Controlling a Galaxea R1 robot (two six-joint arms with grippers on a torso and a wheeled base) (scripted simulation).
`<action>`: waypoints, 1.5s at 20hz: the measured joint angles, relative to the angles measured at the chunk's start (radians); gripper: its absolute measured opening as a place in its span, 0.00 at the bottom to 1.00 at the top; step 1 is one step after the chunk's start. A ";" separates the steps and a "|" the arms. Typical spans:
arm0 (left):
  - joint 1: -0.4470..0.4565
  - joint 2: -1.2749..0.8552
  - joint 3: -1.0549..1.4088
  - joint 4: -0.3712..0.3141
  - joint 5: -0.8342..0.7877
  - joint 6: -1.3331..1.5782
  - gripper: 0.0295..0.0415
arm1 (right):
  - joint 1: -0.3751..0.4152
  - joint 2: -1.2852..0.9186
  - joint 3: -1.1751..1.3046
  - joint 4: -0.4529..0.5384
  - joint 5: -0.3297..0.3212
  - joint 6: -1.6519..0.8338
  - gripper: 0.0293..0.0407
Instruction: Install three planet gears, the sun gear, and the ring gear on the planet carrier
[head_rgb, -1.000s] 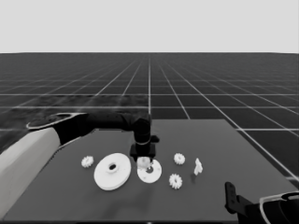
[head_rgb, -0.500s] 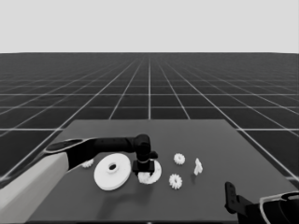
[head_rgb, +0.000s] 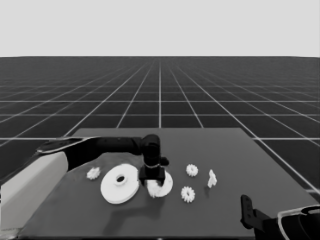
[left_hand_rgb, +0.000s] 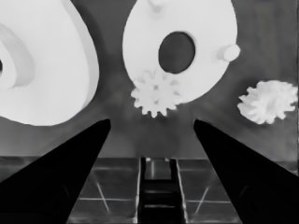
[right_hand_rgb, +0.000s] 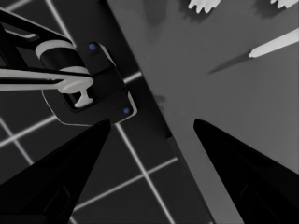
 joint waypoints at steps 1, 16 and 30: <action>-0.123 -0.004 0.037 -0.106 0.002 -0.032 0.75 | 0.000 0.000 0.000 0.000 0.000 0.000 0.81; -0.287 -0.639 -0.220 -0.245 0.012 0.860 0.75 | 0.000 0.000 0.000 0.000 0.000 0.000 0.81; 0.094 -0.534 -0.456 -0.028 -0.303 0.963 0.46 | 0.000 0.000 0.000 0.000 0.000 0.000 0.81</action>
